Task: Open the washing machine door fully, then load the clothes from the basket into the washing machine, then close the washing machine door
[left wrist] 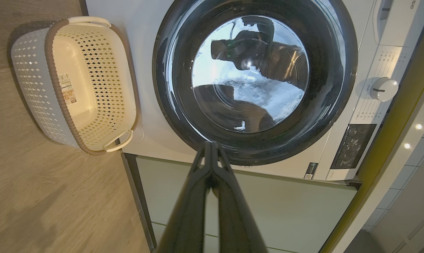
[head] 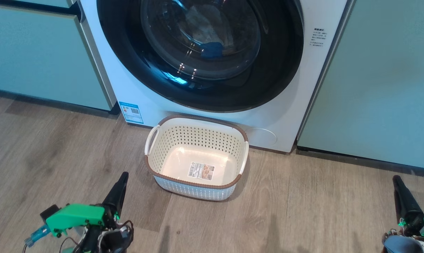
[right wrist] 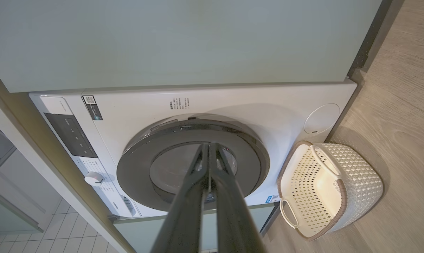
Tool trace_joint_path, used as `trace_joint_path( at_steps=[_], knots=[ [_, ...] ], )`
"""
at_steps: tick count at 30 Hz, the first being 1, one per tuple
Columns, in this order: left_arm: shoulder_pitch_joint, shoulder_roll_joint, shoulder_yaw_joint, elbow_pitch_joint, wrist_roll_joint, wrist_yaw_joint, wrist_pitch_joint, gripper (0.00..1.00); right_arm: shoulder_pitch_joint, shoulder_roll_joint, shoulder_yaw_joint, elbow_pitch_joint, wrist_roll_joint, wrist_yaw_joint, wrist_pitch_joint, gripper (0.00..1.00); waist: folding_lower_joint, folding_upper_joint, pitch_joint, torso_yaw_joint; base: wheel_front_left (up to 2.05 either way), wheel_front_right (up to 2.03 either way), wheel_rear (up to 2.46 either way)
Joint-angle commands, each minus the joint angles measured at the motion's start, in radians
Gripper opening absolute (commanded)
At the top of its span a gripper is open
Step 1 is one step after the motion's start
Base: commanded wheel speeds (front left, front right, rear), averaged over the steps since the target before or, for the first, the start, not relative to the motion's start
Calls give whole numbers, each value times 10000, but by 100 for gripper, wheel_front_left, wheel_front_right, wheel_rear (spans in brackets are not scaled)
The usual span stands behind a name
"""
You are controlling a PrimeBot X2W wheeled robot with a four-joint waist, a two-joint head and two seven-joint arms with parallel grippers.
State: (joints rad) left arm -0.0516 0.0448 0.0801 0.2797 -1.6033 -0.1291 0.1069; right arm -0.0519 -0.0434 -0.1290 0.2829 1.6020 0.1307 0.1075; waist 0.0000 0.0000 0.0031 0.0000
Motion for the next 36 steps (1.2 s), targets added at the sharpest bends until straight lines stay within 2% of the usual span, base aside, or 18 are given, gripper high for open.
trace_joint_path(
  at_steps=[1,36],
  knots=[
    [-564,54,339,-347,-52,-16,65,0,-560,-79,156,-382,70,0,53,0,0,0,0,0,0,0,0],
    [-564,54,338,-347,-53,-16,64,0,-560,-74,149,-382,64,0,59,0,0,0,0,0,0,0,0]
  ],
)
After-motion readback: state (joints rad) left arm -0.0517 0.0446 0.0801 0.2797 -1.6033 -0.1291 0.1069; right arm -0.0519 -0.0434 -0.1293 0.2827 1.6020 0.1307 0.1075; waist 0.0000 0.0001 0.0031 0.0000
